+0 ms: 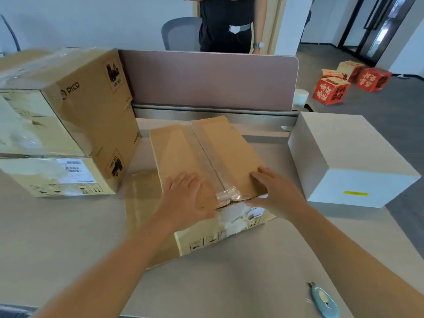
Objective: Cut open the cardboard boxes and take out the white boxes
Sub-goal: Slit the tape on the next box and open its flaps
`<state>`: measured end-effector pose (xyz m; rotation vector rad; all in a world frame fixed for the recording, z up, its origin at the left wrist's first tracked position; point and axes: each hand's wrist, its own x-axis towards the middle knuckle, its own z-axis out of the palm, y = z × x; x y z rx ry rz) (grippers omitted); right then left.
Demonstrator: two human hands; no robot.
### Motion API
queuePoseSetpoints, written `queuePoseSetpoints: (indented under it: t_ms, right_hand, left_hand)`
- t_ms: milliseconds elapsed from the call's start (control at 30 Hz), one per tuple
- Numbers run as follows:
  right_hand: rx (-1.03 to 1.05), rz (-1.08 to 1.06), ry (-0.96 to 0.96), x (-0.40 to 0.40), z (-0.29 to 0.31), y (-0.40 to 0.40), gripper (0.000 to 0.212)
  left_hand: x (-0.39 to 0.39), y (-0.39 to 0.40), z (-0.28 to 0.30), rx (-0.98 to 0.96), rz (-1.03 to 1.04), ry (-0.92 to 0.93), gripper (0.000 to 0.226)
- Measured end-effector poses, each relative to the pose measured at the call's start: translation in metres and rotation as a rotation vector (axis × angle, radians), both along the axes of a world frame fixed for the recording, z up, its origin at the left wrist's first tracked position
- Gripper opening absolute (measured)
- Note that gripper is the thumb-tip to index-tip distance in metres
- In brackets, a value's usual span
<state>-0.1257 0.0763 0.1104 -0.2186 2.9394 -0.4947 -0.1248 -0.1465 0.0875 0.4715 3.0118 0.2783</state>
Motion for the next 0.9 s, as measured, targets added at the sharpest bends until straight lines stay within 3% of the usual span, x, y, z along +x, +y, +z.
queuePoseSetpoints:
  t_ms: [133,267,367,500,667,767,867,900]
  right_hand:
    - [0.074,-0.032,0.04,0.003,0.004,-0.011,0.075]
    - [0.096,-0.05,0.1,0.007,0.01,-0.025,0.065]
    - [0.122,-0.035,0.159,0.009,0.008,-0.032,0.058]
    - [0.014,-0.088,0.213,0.011,0.009,-0.032,0.057]
    - [0.019,-0.057,0.24,0.013,0.01,-0.037,0.063]
    - [0.067,0.018,0.29,0.012,0.012,-0.039,0.064]
    - [0.138,0.168,0.513,0.008,0.017,-0.044,0.075]
    - [0.187,0.187,0.607,0.007,0.016,-0.044,0.081]
  left_hand:
    - [-0.002,-0.018,-0.002,0.05,0.008,0.032,0.125]
    - [0.001,-0.032,0.002,0.265,0.047,0.11,0.092]
    - [0.006,-0.036,0.009,0.393,0.042,0.139,0.08]
    - [0.003,-0.044,0.016,0.615,0.11,0.134,0.054]
    - [-0.005,-0.054,0.026,0.501,-0.017,0.016,0.061]
    - [-0.014,-0.064,0.031,0.361,-0.14,0.041,0.072]
    - [-0.016,-0.071,0.042,0.193,-0.221,0.092,0.09]
    - [-0.014,-0.072,0.047,0.109,-0.269,0.184,0.096]
